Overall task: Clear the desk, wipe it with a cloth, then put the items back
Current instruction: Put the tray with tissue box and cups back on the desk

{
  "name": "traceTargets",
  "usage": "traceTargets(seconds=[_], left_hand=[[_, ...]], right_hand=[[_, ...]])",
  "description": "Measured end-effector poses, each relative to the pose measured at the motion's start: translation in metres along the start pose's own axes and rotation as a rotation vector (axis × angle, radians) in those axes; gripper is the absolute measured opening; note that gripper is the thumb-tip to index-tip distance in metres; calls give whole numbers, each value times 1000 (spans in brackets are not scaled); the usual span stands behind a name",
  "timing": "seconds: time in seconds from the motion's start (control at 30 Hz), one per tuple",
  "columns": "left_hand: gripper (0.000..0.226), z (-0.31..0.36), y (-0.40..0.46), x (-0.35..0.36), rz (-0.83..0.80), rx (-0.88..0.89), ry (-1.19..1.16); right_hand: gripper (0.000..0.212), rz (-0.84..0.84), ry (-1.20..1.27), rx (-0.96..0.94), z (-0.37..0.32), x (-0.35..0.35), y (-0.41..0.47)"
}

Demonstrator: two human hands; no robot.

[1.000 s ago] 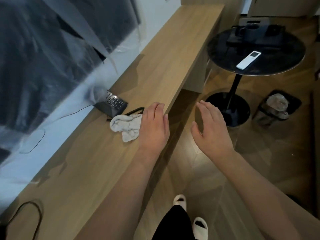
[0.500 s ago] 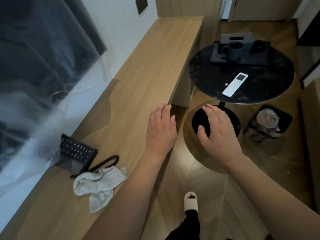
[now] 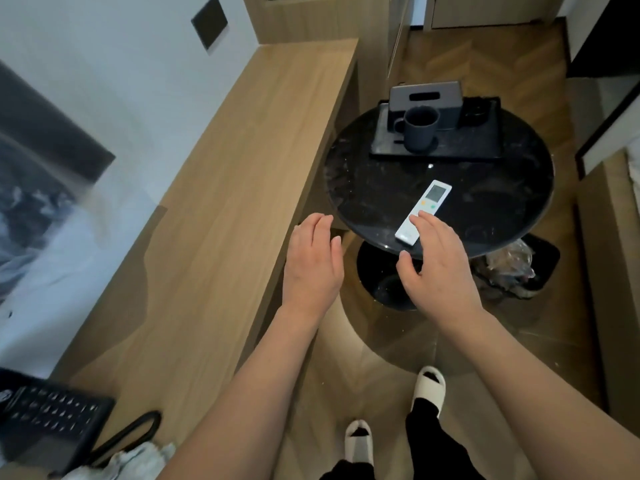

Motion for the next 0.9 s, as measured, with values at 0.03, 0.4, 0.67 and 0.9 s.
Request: traceTargets(seconds=[0.03, 0.4, 0.67, 0.9], left_hand=[[37, 7, 11, 6, 2, -10, 6], [39, 51, 120, 90, -33, -137, -51], [43, 45, 227, 149, -112, -239, -210], [51, 36, 344, 219, -173, -654, -498]], right_hand=[[53, -17, 10, 9, 11, -3, 15], [52, -78, 201, 270, 106, -4, 141], [52, -42, 317, 551, 165, 18, 230], [58, -16, 384, 898, 242, 55, 332]])
Point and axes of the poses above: each hand's wrist, its own y-axis towards the middle knuckle, its own x-axis out of the palm, z = x × y, the point moved 1 cm from there along y, towards the middle knuckle, and after that the axes turned 6 degrees about -y, right-handed, at the moved point
